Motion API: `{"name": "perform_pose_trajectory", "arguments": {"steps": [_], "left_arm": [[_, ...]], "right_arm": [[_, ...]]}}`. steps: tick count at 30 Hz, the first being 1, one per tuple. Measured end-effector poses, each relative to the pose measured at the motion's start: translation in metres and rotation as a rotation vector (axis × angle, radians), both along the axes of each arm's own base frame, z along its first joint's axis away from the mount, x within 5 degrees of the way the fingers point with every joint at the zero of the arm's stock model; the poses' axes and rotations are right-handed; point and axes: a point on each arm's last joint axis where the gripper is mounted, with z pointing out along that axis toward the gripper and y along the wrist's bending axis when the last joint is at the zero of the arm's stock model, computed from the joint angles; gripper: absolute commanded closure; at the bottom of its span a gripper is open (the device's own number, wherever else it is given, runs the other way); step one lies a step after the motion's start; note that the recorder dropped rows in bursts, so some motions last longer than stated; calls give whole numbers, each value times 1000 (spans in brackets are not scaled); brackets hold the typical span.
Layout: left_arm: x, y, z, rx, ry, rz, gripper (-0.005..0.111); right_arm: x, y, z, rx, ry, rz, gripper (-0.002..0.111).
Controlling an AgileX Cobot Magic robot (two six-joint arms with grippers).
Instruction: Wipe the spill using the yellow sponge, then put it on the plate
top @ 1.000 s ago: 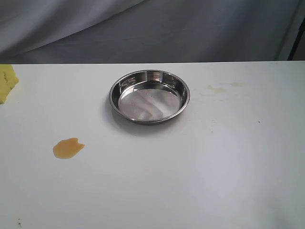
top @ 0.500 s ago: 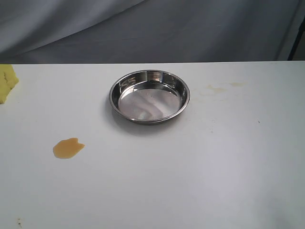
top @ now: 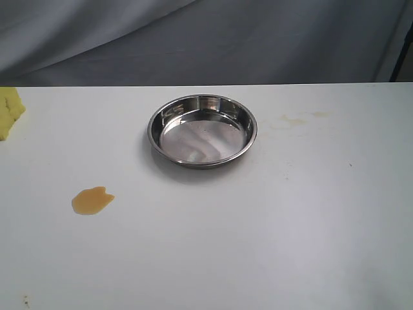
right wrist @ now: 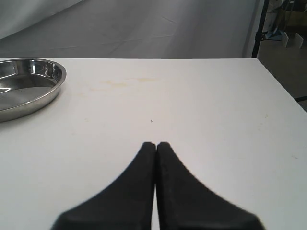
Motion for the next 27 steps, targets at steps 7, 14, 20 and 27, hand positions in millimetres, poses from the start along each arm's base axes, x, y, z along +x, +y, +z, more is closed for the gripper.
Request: {"name": "perform_pose_trajectory", "arguments": {"steps": [7, 14, 20, 27], "left_arm": [[2, -1, 14, 215, -147, -51, 107], [-19, -38, 68, 182, -841, -413, 107], [-44, -44, 88, -241, -1071, -657, 107], [-28, -6, 89, -710, -1020, -293, 107]], "right_arm": [[0, 0, 0, 0, 0, 0, 108], [0, 0, 0, 0, 0, 0, 108], [0, 0, 0, 0, 0, 0, 108], [0, 0, 0, 0, 0, 0, 108]]}}
